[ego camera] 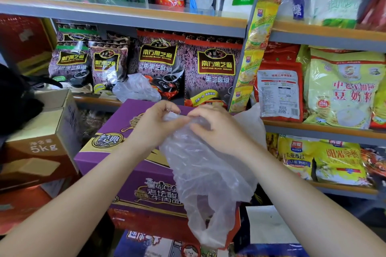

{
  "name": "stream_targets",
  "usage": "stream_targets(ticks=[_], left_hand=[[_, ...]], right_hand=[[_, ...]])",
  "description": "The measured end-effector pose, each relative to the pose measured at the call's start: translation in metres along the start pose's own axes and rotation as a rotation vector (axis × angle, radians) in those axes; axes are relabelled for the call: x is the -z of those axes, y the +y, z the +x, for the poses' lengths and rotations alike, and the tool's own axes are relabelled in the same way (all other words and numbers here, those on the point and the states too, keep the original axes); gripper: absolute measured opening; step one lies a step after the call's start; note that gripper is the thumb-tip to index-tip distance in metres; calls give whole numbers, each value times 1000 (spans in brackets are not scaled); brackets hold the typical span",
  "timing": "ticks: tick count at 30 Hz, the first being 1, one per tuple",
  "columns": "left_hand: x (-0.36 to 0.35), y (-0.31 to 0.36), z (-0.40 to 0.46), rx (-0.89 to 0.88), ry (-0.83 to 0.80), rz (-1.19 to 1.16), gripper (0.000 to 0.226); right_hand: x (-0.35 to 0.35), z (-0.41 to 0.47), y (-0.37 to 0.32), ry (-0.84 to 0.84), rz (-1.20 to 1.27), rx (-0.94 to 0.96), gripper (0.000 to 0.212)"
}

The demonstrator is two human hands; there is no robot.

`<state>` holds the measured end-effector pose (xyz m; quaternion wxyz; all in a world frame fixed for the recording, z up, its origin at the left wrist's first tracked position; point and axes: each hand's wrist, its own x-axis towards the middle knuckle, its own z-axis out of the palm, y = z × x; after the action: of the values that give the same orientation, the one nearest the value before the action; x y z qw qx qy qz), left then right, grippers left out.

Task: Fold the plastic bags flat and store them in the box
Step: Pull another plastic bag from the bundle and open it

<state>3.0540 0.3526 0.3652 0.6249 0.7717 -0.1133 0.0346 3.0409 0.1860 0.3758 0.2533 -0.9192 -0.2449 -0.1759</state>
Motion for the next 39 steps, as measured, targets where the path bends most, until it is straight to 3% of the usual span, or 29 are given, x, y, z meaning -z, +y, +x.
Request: stream_targets(ticks=[3, 6, 9, 12, 14, 17, 21, 24, 26, 29, 32, 34, 37, 39], left_hand=[[-6, 3, -5, 124, 64, -212, 45], [-10, -1, -13, 243, -43, -185, 59], [-9, -6, -17, 229, -155, -139, 32], [-6, -9, -17, 142, -126, -70, 14], [-5, -7, -17, 71, -141, -38, 10], [-7, 0, -18, -33, -220, -63, 8], [-10, -5, -20, -69, -188, -89, 21], [-5, -20, -27, -9, -211, 14, 41], [-3, -31, -32, 50, -207, 87, 40], [2, -43, -33, 168, -127, -46, 26], [14, -47, -29, 213, -105, -91, 17], [19, -52, -27, 153, -85, 41, 15], [23, -53, -31, -145, -23, 341, 17], [17, -49, -41, -270, -75, 341, 31]], right_hand=[[-5, -1, 4, -6, 87, -81, 16], [-4, 0, 11, 51, 123, -222, 23], [-2, -2, 19, 29, 157, -446, 35], [5, -5, 23, -249, 87, -593, 33], [9, -6, 22, -299, 214, -584, 29], [8, -4, 16, -75, 496, -431, 54], [1, 0, 16, 108, 650, -418, 47], [1, -1, 31, 239, 693, -538, 26], [1, -2, 44, 298, 847, -690, 17], [2, -5, 63, 345, 1036, -848, 36], [3, -9, 84, 427, 993, -919, 36], [2, -12, 95, 470, 930, -960, 30], [-3, -14, 102, 481, 954, -1010, 29], [-7, -13, 104, 480, 986, -1017, 26]])
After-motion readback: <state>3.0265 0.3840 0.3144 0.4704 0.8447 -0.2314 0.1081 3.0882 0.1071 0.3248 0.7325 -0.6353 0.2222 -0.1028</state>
